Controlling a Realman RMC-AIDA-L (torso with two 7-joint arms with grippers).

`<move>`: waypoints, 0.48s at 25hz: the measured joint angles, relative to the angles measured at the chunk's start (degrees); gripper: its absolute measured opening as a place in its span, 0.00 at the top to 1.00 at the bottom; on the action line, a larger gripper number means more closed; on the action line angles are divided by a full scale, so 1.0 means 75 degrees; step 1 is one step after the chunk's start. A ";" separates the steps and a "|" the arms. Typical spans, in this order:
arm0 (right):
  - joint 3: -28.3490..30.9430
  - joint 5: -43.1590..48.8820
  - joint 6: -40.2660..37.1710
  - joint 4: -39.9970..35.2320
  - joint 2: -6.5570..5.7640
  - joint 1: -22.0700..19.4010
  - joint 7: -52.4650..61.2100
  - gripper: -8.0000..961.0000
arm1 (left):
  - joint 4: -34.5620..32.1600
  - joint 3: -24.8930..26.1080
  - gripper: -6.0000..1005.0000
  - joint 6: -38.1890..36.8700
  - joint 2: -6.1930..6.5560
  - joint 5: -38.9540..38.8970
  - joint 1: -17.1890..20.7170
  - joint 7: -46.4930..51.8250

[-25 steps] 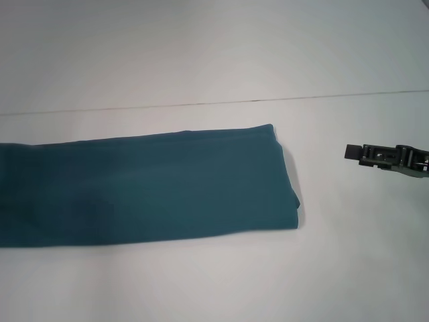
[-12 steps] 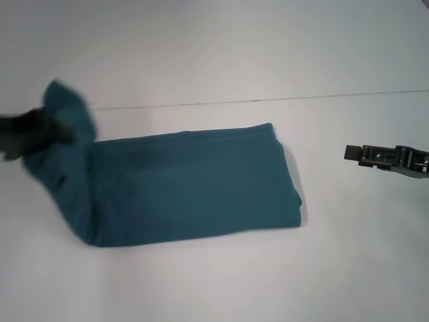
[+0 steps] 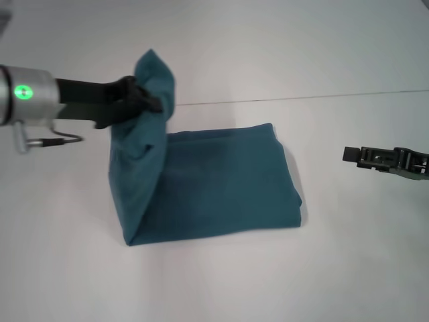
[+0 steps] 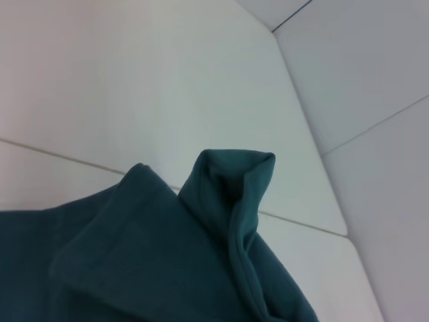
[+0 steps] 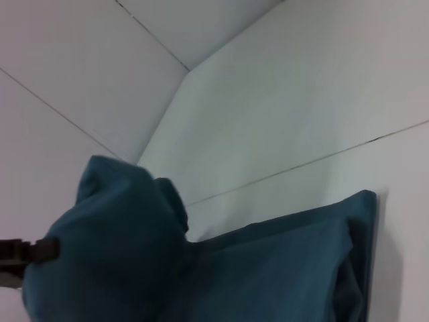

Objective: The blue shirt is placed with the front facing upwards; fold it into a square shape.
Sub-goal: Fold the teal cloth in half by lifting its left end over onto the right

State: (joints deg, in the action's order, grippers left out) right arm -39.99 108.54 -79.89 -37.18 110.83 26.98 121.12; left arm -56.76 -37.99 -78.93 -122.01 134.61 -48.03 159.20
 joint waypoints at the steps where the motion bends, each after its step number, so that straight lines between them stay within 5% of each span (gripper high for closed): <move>1: 0.0000 0.0000 0.0000 0.0000 0.0002 0.0000 0.0000 0.27 | 0.0098 -0.0061 0.91 0.0161 -0.0074 -0.0040 -0.0029 -0.0006; 4: 0.0000 0.0000 -0.0004 0.0001 0.0012 0.0000 -0.0001 0.27 | 0.0532 -0.0380 0.91 0.0636 -0.0206 -0.0310 -0.0076 -0.0078; 12: 0.0000 0.0001 -0.0036 0.0013 0.0012 -0.0044 -0.0001 0.27 | 0.2011 -0.1406 0.91 0.1819 -0.0244 -0.1598 -0.0130 -0.0603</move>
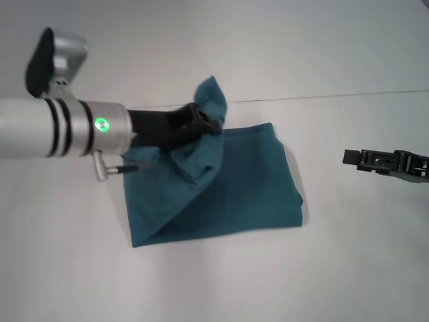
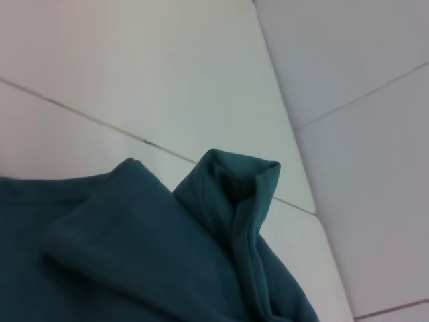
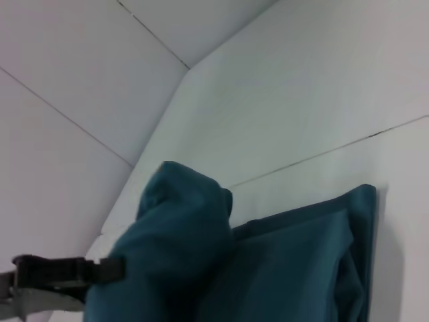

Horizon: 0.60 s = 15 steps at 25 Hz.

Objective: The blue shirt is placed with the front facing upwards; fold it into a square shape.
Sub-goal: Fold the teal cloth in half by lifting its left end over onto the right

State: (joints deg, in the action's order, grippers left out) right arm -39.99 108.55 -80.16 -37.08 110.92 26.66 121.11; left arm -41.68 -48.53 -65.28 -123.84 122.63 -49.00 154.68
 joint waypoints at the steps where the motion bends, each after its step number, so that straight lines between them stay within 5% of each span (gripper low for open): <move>1: 0.0000 0.0000 0.0004 0.0000 0.0000 -0.0005 0.0001 0.27 | 0.0144 -0.0061 0.91 0.0091 -0.0004 -0.0109 -0.0024 -0.0071; 15: 0.0000 0.0000 0.0036 0.0011 0.0004 -0.0015 0.0000 0.27 | 0.1095 -0.0134 0.91 0.0806 -0.0024 -0.0978 -0.0135 -0.0769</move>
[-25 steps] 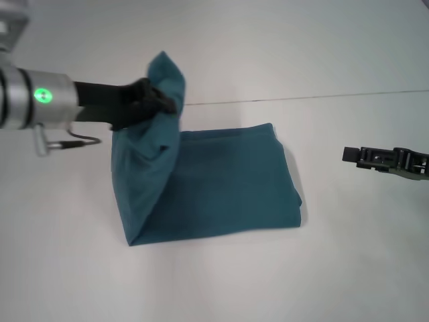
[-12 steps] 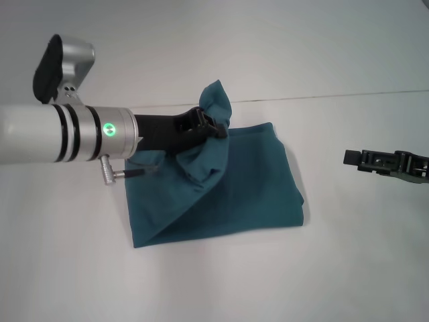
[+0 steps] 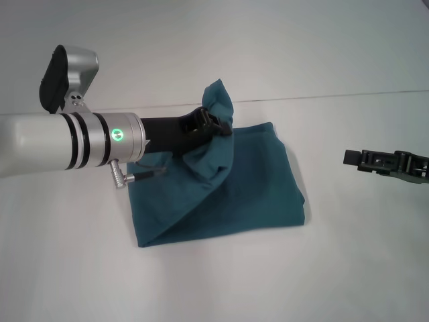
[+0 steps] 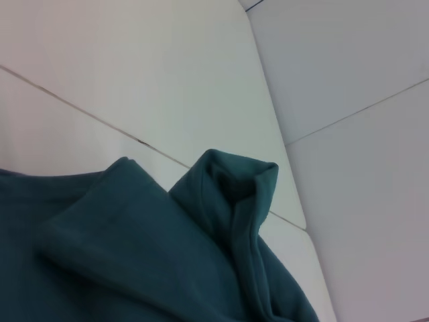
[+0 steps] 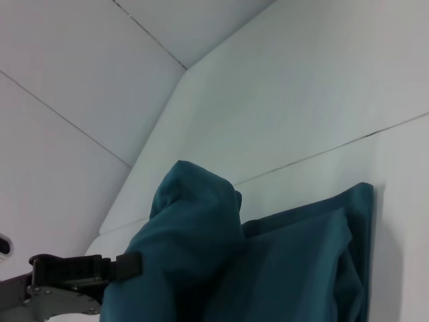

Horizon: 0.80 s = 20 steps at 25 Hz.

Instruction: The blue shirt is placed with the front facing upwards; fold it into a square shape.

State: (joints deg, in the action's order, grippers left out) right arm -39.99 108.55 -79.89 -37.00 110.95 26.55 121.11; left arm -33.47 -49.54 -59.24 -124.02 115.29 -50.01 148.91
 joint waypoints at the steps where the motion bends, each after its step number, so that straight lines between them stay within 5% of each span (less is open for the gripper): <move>1: 0.0000 0.0000 0.0000 0.0000 -0.0001 0.0002 0.0000 0.27 | 0.0023 0.0007 0.91 0.0011 0.0000 -0.0048 -0.0007 -0.0043; 13: -0.0001 0.0000 0.0061 0.0084 -0.0025 0.0038 0.0000 0.27 | 0.0421 0.0056 0.80 0.0044 0.0023 -0.1191 -0.0152 -0.0741; 20: -0.0007 0.0000 0.0071 0.0093 -0.0028 0.0070 0.0000 0.27 | 0.0315 0.0051 0.55 -0.0172 0.0029 -0.1629 -0.0075 -0.0990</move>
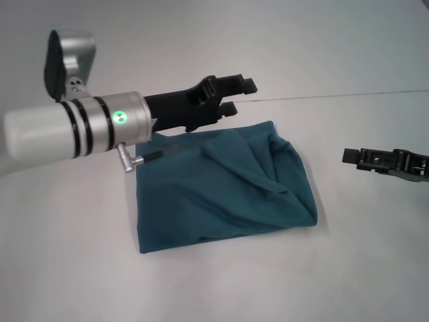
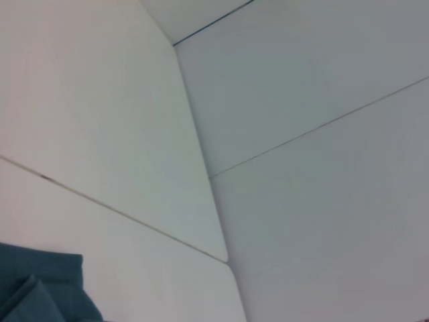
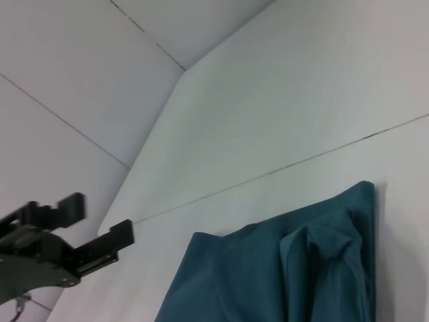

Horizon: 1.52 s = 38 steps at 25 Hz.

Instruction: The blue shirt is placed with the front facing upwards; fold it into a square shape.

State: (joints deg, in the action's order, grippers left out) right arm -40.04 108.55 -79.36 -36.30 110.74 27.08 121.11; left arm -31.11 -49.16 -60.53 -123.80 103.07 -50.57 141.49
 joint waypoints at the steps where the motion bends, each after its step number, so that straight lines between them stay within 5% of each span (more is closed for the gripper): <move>1: -0.0004 0.0000 0.0000 0.0001 -0.0001 0.0006 0.0001 0.27 | -0.0079 0.0016 0.52 -0.0151 0.0025 -0.0028 0.0074 -0.0030; 12: -0.0081 0.0617 -0.0196 -0.0089 -0.0198 0.0285 0.0438 0.27 | -0.1304 0.0309 0.12 -0.2643 0.0818 0.0247 0.1787 -0.0058; 18: -0.0080 0.1814 -0.0406 -0.0165 -0.0460 0.1103 0.1198 0.27 | -0.2437 0.1160 0.06 -0.4203 0.0797 0.1818 0.2464 -0.1014; 23: -0.0095 0.2763 -0.0663 -0.0826 -0.0512 0.1814 0.2256 0.27 | -0.2578 0.1207 0.06 -0.4264 0.0656 0.2430 0.2682 -0.1139; 27: -0.0109 0.3928 -0.0718 -0.1073 -0.0384 0.2548 0.2872 0.27 | -0.2568 0.1209 0.06 -0.4251 0.0578 0.2436 0.2713 -0.1155; 33: -0.0609 0.5229 -0.0529 -0.1015 0.0059 0.3542 0.3141 0.27 | -0.2591 0.1288 0.07 -0.4263 0.0578 0.2406 0.2719 -0.1154; 38: -0.1367 0.5709 0.0389 -0.0964 0.0344 0.3961 0.3912 0.27 | -0.2592 0.1960 0.07 -0.4335 0.0587 0.2401 0.2745 -0.1153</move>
State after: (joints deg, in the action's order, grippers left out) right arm -50.29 151.36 -76.44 -43.53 113.32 56.78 150.45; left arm -50.55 -34.46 -93.05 -119.39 121.08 -29.98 132.84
